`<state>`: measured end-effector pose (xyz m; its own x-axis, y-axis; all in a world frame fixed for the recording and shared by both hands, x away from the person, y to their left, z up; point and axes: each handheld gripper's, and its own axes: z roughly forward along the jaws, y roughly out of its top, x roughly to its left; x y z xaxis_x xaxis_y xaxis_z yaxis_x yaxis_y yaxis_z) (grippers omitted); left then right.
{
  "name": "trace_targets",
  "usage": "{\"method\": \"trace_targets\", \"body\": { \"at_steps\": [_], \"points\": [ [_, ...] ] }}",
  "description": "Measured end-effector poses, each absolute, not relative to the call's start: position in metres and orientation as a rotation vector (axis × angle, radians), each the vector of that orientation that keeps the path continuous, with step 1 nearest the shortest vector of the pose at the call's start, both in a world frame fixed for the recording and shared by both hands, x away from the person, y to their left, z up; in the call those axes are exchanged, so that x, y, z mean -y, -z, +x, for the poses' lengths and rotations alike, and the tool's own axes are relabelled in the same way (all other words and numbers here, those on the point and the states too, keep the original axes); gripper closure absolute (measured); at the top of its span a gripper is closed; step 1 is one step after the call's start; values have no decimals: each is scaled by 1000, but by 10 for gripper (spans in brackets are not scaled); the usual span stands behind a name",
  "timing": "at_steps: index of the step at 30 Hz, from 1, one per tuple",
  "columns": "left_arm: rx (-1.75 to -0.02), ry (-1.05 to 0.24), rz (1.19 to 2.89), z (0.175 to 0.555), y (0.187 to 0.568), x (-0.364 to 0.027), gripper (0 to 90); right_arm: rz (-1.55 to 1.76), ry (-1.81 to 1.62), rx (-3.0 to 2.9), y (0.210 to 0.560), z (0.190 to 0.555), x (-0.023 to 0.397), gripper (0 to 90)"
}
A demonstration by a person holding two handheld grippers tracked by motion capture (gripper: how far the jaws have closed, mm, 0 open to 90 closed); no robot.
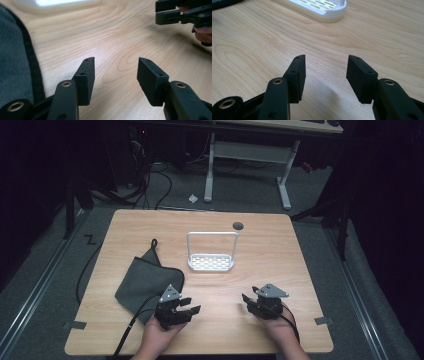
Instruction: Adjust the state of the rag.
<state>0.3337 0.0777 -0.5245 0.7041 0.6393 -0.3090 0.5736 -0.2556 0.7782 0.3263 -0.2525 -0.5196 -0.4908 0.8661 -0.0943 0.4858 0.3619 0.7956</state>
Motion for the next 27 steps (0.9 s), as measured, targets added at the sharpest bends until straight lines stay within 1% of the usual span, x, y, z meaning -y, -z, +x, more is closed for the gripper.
{"method": "trace_targets", "body": {
  "at_steps": [13,16,18,21,24,27],
  "points": [
    [-991,-116,1885,340,521,-97,483,1173,-1013,-2138,521,330,252,486],
    [-996,-143,1874,342,515,-106,473,1167,-1007,-2146,522,331,251,483],
    [-1003,-173,1867,345,510,-114,464,1165,-1007,-2147,522,331,250,483],
    [-1030,-229,1850,351,503,-132,423,1168,-1008,-2151,522,331,251,481],
    [-1066,-270,1818,357,495,-154,416,1168,-1011,-2153,522,331,251,480],
    [-1108,-312,1816,365,492,-176,360,1165,-1008,-2162,523,333,251,480]
  ]
}}
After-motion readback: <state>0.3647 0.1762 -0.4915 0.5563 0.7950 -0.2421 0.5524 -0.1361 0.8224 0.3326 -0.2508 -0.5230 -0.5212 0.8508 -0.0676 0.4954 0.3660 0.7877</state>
